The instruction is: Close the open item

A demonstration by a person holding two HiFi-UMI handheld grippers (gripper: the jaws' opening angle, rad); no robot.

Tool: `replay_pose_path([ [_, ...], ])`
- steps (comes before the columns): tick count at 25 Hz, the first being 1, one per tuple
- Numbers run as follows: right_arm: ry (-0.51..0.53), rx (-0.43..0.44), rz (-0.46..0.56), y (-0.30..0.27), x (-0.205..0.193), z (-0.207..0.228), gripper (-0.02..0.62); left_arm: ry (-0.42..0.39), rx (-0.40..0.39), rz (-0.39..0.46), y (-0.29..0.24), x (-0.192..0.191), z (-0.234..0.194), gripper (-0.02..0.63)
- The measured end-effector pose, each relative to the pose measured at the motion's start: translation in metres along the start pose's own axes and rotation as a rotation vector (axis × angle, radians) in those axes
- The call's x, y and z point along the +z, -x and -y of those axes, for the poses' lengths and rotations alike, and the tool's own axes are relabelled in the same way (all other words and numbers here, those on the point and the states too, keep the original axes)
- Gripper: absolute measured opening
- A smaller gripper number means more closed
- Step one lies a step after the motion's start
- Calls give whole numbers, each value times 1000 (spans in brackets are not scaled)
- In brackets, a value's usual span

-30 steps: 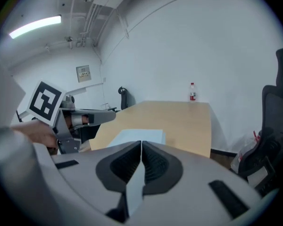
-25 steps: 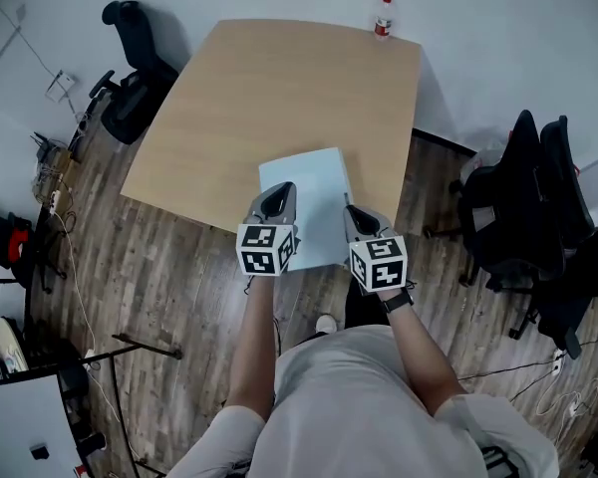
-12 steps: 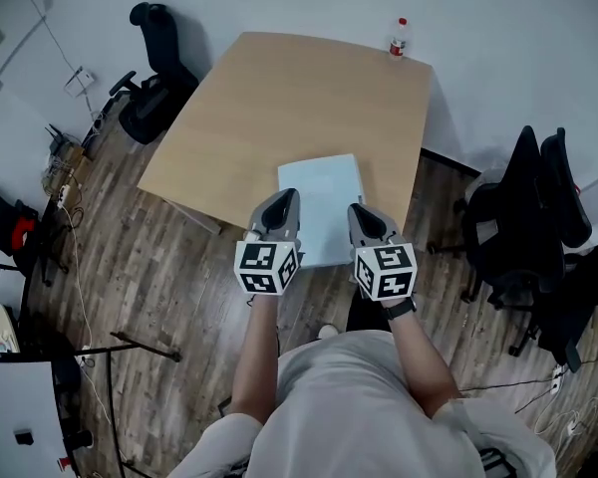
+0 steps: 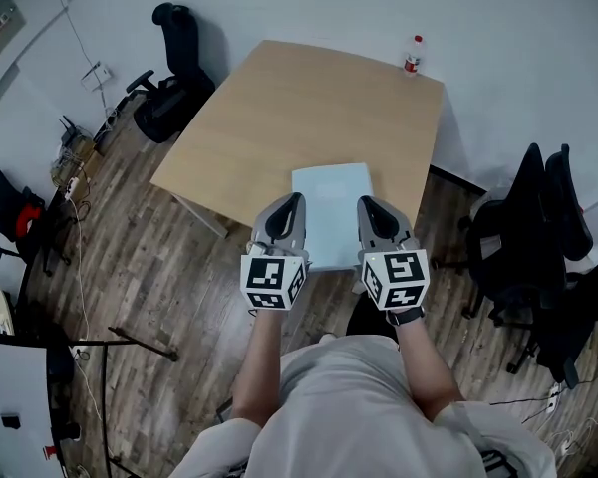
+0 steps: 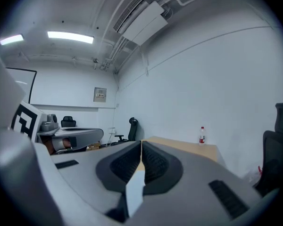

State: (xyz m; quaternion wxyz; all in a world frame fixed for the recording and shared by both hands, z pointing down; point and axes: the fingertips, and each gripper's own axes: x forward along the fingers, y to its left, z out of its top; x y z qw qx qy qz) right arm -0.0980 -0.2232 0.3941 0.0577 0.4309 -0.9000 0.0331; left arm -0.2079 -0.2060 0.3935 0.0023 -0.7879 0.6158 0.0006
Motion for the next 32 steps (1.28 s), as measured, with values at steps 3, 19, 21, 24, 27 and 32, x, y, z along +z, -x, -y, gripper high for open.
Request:
replay_pose_path([
  [3, 24, 5, 27, 3, 14, -5, 14, -8, 5, 17, 3, 7, 1, 9],
  [19, 56, -23, 72, 24, 26, -9, 12, -6, 15, 34, 16, 18, 14, 9],
  [21, 55, -30, 72, 27, 25, -5, 12, -4, 10, 35, 15, 17, 17, 9],
  [24, 52, -43, 68, 31, 23, 1, 12, -3, 1, 37, 13, 18, 22, 9],
  [27, 52, -48, 64, 34, 21, 4, 12, 4, -9, 36, 12, 16, 25, 9],
  [32, 43, -62, 78, 38, 20, 8, 12, -81, -81, -10, -6, 5, 27, 9],
])
